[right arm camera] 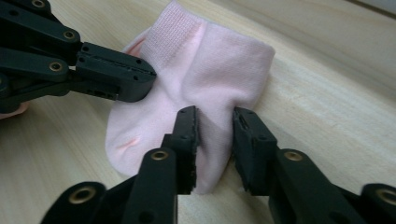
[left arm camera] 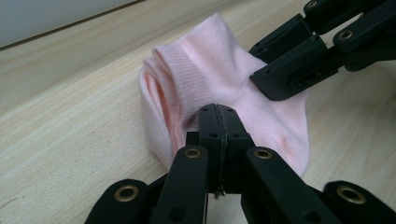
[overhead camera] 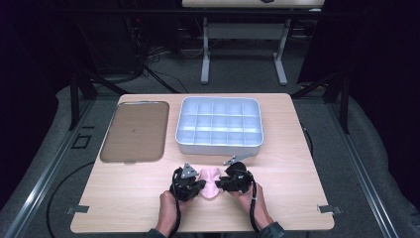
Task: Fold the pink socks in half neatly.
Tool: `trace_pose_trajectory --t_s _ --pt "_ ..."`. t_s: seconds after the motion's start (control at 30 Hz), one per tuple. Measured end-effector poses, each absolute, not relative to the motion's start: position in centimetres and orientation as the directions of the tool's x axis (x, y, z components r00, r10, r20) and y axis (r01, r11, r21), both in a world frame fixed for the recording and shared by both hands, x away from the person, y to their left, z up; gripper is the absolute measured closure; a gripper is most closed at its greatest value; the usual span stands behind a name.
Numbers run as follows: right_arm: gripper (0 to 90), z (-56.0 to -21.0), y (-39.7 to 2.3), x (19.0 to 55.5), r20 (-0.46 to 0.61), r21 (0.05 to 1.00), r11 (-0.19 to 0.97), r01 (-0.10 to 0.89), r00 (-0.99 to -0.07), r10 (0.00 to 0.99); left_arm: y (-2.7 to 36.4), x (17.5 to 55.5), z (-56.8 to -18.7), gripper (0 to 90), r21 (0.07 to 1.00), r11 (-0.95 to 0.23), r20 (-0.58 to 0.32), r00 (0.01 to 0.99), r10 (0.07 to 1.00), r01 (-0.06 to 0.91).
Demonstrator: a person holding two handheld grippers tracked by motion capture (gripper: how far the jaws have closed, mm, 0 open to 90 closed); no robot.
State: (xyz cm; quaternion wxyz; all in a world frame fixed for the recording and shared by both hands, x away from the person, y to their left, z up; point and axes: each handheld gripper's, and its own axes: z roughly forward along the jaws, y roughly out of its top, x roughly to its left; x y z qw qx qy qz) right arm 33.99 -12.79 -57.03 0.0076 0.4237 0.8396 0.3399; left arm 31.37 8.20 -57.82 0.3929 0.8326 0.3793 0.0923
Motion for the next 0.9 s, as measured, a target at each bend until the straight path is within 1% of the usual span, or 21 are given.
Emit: trace_pose_trajectory --t_s 0.1,0.2,0.4,0.47,0.6,0.8,0.9 --pt "79.5 -57.1 -12.9 33.9 0.294 0.581 0.399 0.709 -0.64 0.709 8.2 31.4 -57.8 89.7 0.724 -0.412 -0.137 0.701 0.7 0.553" --pt "82.1 -57.2 -12.8 33.7 0.285 0.59 0.397 0.703 -0.642 0.712 8.3 31.3 -57.4 89.3 0.717 -0.422 -0.135 0.704 0.697 0.555" --pt "83.0 -57.2 -13.0 33.8 0.305 0.59 0.388 0.708 -0.64 0.705 9.5 31.5 -56.7 88.9 0.727 -0.397 -0.145 0.69 0.709 0.56" --pt "83.1 -57.2 -13.0 33.8 0.299 0.592 0.391 0.705 -0.642 0.706 9.3 31.6 -57.0 89.0 0.72 -0.415 -0.13 0.696 0.706 0.556" --pt "83.6 -56.9 -12.9 33.6 0.282 0.594 0.402 0.697 -0.648 0.707 9.0 31.6 -57.3 89.6 0.724 -0.408 -0.132 0.692 0.709 0.556" --pt "83.9 -55.7 -13.3 33.1 0.252 0.61 0.408 0.679 -0.655 0.712 8.4 31.4 -57.5 89.7 0.724 -0.389 -0.169 0.694 0.7 0.569" --pt "83.8 -54.8 -13.3 32.7 0.23 0.621 0.417 0.664 -0.663 0.712 7.8 31.3 -57.6 89.8 0.726 -0.391 -0.169 0.698 0.696 0.566"
